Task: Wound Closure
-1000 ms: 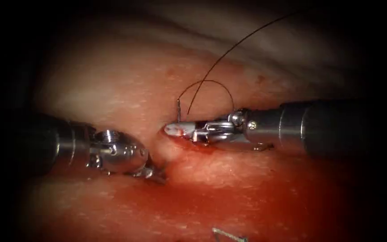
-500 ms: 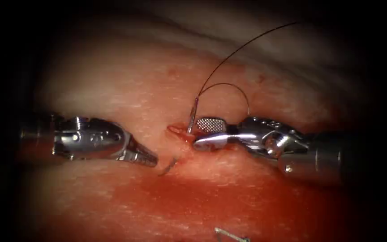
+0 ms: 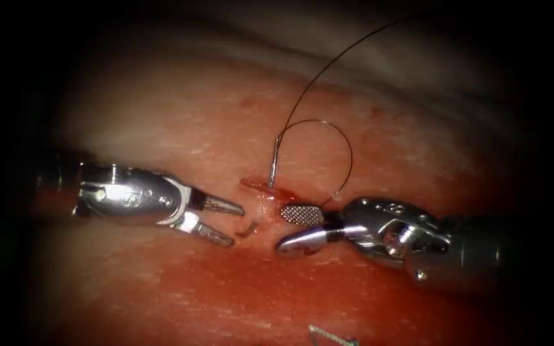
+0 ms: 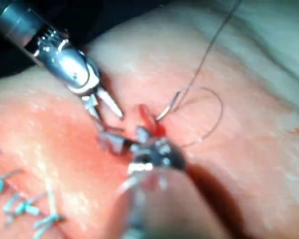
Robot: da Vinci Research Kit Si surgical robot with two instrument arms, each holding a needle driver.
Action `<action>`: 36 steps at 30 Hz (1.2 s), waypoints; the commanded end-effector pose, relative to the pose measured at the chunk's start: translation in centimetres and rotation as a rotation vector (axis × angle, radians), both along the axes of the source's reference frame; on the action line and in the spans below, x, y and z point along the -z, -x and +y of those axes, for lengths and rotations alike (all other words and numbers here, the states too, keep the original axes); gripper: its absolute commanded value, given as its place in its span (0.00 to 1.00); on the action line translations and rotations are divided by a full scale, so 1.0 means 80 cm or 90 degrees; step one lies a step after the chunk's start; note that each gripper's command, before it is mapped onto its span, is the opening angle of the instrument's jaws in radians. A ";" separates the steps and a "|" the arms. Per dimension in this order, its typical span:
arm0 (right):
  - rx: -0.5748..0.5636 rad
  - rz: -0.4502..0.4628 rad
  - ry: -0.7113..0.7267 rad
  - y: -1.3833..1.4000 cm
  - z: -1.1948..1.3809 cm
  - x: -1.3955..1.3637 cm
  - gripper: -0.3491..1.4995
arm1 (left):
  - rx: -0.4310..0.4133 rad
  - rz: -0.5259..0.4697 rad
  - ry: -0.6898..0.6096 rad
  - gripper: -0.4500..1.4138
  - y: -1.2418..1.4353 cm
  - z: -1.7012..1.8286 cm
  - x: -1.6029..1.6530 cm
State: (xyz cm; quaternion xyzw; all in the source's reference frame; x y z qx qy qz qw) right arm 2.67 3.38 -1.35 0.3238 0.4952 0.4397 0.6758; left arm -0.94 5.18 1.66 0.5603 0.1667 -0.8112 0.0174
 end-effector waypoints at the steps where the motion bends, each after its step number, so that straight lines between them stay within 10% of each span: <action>1: -0.004 -0.002 0.001 -0.0002 0.0000 -0.0005 0.84 | 0.000 -0.007 0.002 0.51 0.0007 -0.0010 -0.0009; 14: -0.016 -0.015 0.005 0.0023 0.0002 -0.0002 0.83 | 0.074 -0.115 -0.074 0.41 0.0028 -0.0006 -0.0015; 17: -0.017 -0.016 0.006 0.0021 0.0002 -0.0003 0.83 | 0.073 -0.129 -0.075 0.05 0.0027 -0.0004 -0.0018; 25: -0.018 -0.016 0.006 0.0019 0.0002 -0.0003 0.82 | 0.101 -0.101 -0.230 0.05 0.0023 0.0001 -0.0014; 36: -0.007 -0.006 0.001 0.0005 -0.0005 0.0002 0.81 | 0.024 -0.124 -0.575 0.05 0.0020 -0.0014 0.0114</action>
